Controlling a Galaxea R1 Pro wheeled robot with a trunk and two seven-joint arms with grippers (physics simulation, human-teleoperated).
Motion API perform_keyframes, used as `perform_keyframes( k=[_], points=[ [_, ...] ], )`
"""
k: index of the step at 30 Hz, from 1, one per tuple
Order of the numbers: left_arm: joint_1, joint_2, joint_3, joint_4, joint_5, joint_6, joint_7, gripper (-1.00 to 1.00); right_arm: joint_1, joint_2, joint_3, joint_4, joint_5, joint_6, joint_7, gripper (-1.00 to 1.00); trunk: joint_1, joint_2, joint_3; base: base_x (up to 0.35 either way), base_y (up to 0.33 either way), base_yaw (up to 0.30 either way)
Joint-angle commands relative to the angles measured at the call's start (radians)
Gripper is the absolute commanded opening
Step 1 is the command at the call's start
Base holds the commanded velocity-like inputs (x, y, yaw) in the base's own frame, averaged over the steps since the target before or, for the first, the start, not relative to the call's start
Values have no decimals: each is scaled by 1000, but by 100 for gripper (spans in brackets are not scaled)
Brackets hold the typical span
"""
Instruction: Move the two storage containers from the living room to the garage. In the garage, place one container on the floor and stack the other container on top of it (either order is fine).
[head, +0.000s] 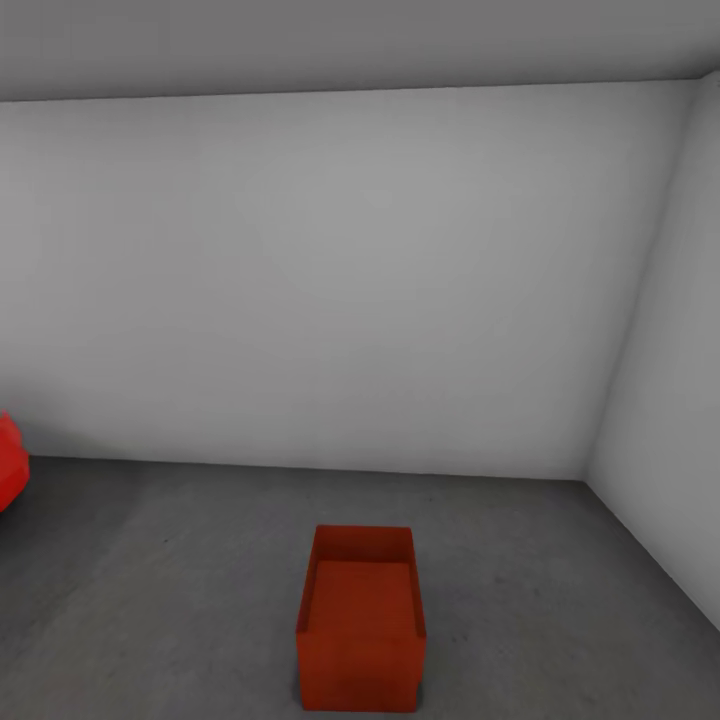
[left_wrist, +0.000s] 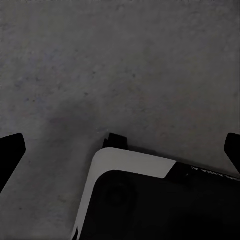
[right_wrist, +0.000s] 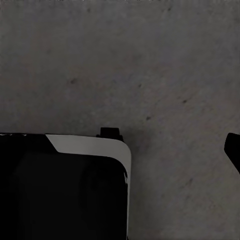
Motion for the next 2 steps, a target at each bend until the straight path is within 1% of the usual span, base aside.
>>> perform_keyframes(
  k=[1, 2],
  points=[
    [0, 0, -8, -1, 9, 3, 1, 100, -1, 0, 8, 3, -8, -6, -1, 100, 0, -1, -2, 0, 0, 0],
    [0, 0, -8, -1, 9, 3, 1, 100, -1, 0, 8, 3, -9, -6, -1, 100, 0, -1, -2, 0, 0, 0]
  ],
)
